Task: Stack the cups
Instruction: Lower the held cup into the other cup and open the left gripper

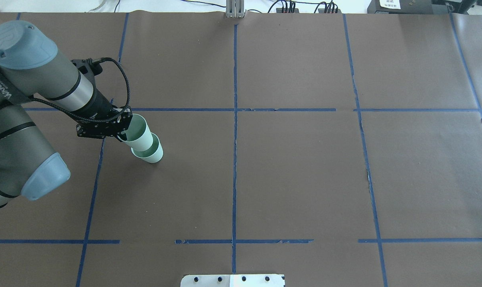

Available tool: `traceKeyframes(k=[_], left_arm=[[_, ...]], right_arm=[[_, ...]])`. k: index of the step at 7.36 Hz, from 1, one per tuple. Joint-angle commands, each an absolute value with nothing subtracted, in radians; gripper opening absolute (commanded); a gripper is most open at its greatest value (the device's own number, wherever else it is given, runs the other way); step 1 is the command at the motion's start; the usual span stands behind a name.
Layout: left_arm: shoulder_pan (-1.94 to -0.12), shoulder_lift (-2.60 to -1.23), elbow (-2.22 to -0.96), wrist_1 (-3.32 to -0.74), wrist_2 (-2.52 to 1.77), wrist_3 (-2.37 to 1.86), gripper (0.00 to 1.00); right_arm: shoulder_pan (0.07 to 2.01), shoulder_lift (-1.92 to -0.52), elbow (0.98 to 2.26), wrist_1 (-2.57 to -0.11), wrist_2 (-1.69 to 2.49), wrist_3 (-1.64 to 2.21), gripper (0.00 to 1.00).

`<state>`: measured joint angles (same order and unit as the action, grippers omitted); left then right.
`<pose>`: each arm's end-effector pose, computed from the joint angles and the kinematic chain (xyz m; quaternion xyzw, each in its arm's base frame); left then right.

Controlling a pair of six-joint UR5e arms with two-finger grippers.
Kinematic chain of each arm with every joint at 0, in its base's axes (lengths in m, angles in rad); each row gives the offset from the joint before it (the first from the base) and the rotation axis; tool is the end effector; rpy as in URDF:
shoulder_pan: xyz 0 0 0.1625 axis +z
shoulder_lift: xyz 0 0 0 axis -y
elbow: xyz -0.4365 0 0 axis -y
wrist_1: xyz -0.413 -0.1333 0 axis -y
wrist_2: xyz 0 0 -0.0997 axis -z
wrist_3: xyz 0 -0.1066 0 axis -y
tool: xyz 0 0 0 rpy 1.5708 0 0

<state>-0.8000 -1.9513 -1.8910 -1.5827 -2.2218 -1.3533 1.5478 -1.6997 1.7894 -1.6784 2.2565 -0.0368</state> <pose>0.3748 -0.4845 0.3005 -0.1008 0.4346 -0.1481 0.8826 0.0554 -0.4548 0.6427 -0.0061 -0.3362 -0.0251 0.9414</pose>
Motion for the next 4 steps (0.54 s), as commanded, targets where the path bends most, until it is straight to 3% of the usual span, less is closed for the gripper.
traceKeyframes(k=[1, 2, 3, 4], left_arm=[[-0.798, -1.951, -1.884, -1.591, -2.221, -1.355, 0.00], [-0.793, -1.951, -1.881, -1.592, -2.221, -1.353, 0.00], [-0.792, -1.953, -1.881, -1.592, -2.223, -1.353, 0.10], [-0.792, -1.953, -1.882, -1.594, -2.223, -1.345, 0.99]], right_arm=[[1.548, -1.700, 1.789, -1.678, 2.256, -0.037, 1.00], [1.548, -1.700, 1.789, -1.678, 2.256, -0.037, 1.00], [1.548, -1.700, 1.790, -1.680, 2.256, -0.037, 1.00], [1.548, -1.700, 1.789, -1.678, 2.256, -0.037, 1.00]])
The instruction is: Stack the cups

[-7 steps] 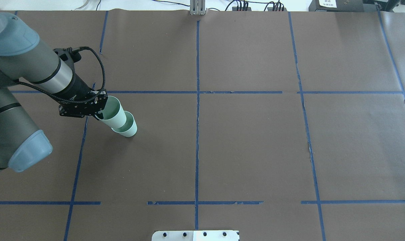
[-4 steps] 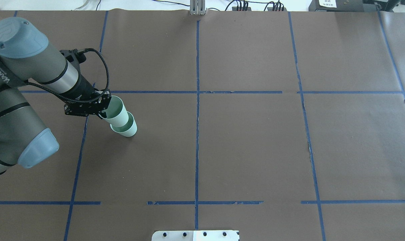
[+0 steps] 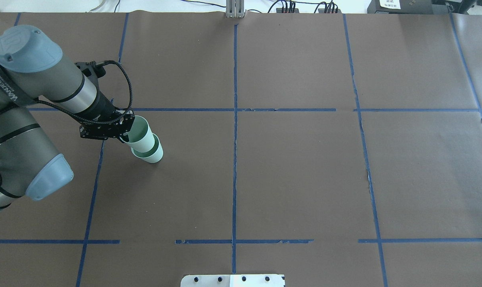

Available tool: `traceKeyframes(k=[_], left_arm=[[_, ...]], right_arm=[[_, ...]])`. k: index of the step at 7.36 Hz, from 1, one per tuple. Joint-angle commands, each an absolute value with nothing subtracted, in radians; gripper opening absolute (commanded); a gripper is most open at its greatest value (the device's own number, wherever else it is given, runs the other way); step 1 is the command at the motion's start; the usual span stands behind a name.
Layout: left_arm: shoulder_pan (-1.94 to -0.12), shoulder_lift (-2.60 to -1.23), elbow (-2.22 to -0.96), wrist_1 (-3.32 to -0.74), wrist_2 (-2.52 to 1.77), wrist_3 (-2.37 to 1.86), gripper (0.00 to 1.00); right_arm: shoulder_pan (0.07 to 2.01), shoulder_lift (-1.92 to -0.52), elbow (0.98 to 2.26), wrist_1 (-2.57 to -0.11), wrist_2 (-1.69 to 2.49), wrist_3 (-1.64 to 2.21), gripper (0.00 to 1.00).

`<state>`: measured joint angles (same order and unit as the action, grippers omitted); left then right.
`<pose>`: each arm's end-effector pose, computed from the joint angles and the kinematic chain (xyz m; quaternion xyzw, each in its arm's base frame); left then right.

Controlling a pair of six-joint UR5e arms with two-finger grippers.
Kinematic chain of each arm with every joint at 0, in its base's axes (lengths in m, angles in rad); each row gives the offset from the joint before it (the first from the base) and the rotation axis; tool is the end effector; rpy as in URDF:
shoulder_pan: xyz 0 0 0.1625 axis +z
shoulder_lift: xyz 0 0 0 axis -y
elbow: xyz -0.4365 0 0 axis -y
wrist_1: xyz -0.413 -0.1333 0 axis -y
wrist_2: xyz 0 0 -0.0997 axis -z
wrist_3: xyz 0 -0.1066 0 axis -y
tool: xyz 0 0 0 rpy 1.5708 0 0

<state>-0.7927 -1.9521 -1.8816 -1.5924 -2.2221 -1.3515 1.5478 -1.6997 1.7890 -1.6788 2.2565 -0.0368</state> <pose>0.3802 -0.4836 0.3029 -0.1018 0.4348 -0.1439 0.8831 0.0554 -0.4548 0.6429 -0.0065 -0.3362 -0.0250 0.9414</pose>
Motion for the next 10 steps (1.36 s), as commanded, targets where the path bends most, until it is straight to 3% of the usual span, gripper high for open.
traceKeyframes(k=[1, 5, 10], left_arm=[[-0.792, -1.953, -1.887, -1.594, -2.223, -1.345, 1.00], [-0.830, -1.939, -1.939, -1.586, -2.220, -1.326, 1.00], [-1.202, -1.737, -1.892, -1.568, -2.232, -0.645, 1.00]], right_arm=[[1.548, -1.700, 1.789, -1.680, 2.256, -0.037, 1.00], [1.548, -1.700, 1.789, -1.678, 2.256, -0.035, 1.00], [1.548, -1.700, 1.789, -1.678, 2.256, -0.037, 1.00]])
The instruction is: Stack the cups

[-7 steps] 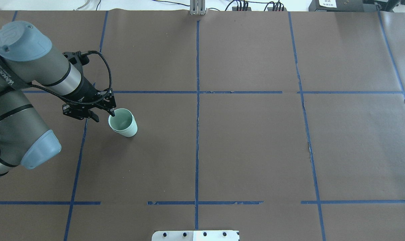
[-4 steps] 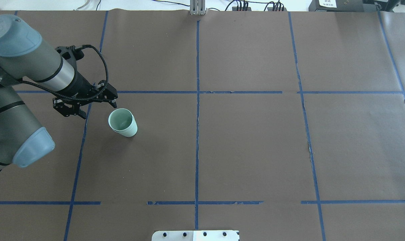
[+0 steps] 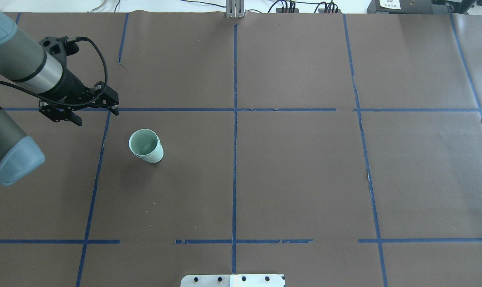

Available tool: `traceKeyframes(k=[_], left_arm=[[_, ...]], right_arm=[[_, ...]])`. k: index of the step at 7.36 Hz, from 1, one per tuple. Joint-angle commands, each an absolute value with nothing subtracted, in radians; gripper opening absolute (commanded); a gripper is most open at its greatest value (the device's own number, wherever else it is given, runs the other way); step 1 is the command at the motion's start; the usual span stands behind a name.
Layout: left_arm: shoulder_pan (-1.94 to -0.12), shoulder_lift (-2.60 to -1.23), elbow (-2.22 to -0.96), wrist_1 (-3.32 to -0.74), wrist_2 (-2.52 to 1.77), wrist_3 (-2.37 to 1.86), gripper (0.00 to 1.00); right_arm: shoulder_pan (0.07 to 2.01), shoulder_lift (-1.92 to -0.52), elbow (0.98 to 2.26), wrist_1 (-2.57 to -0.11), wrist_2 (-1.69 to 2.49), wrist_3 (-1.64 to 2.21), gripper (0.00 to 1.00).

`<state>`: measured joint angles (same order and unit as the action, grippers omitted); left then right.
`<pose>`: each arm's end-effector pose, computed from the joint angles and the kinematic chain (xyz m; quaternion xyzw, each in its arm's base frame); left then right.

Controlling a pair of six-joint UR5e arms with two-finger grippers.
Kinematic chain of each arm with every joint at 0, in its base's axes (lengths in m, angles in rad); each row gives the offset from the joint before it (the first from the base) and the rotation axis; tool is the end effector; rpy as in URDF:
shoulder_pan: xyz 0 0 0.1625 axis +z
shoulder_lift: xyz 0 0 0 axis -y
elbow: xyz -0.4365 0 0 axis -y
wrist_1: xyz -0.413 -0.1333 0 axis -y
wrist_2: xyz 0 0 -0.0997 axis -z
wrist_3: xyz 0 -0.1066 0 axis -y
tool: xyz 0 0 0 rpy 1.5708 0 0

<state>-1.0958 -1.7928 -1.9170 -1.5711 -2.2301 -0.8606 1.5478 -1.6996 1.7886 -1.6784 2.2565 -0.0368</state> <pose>0.2019 -0.5412 0.3834 0.0159 0.4083 -0.0849 0.9088 0.0554 -0.4548 0.6430 -0.0064 -0.3362 -0.0250 0.9414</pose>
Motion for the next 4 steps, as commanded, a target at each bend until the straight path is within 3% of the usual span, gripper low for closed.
traceKeyframes(k=[1, 4], left_arm=[[-1.262, -1.714, -1.834, -1.569, -2.232, -0.497, 1.00], [-1.458, -1.663, -1.654, -1.580, -2.235, -0.081, 1.00]], right_arm=[[1.548, -1.700, 1.789, -1.680, 2.256, -0.037, 1.00], [1.548, -1.700, 1.789, -1.680, 2.256, -0.037, 1.00]])
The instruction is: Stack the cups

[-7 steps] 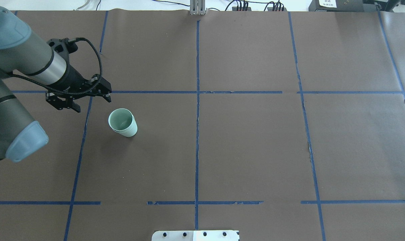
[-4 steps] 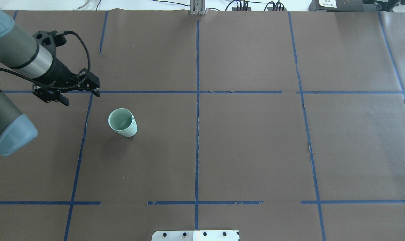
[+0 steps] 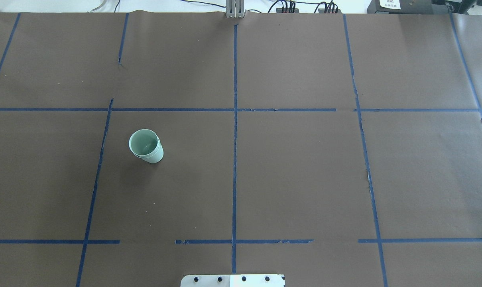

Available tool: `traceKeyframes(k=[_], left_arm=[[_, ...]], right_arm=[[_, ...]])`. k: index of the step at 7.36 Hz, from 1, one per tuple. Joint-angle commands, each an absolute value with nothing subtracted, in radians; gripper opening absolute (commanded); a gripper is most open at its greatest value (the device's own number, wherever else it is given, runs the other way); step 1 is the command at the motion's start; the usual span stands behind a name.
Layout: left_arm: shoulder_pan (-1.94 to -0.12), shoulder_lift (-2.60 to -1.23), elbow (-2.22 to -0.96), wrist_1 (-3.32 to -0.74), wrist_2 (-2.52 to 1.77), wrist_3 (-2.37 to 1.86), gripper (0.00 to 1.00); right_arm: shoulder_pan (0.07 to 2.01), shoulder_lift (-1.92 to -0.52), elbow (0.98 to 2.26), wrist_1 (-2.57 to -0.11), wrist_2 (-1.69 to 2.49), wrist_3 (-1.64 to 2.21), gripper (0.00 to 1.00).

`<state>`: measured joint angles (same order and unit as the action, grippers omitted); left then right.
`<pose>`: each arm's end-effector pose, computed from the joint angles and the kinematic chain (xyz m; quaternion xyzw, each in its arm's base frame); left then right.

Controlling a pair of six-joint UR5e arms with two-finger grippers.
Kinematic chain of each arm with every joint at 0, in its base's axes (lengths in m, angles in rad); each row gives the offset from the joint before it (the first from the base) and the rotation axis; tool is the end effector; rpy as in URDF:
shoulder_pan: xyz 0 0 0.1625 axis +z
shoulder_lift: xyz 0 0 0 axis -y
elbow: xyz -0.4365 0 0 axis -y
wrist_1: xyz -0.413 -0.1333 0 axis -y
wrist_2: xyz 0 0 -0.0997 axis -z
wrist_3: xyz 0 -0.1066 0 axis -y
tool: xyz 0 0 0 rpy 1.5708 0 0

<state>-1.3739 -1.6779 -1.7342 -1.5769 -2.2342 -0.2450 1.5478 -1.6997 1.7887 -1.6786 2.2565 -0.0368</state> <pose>0.0439 -0.5658 0.5397 0.0565 0.3433 0.0224 0.9373 0.0554 -0.4548 0.6430 -0.0065 -0.3362 -0.0250 0.9414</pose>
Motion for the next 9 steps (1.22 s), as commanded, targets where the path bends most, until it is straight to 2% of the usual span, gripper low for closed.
traceKeyframes(k=[1, 2, 9], left_arm=[[-1.517, -1.663, -1.593, -1.580, -2.235, 0.017, 1.00], [-1.555, -1.664, -1.541, -1.580, -2.237, 0.061, 1.00], [-1.562, -1.628, -1.523, -1.578, -2.368, 0.061, 1.00]], right_arm=[[1.548, -1.700, 1.789, -1.680, 2.256, -0.037, 1.00], [1.548, -1.700, 1.789, -1.678, 2.256, -0.037, 1.00], [1.548, -1.700, 1.789, -1.678, 2.256, -0.037, 1.00]])
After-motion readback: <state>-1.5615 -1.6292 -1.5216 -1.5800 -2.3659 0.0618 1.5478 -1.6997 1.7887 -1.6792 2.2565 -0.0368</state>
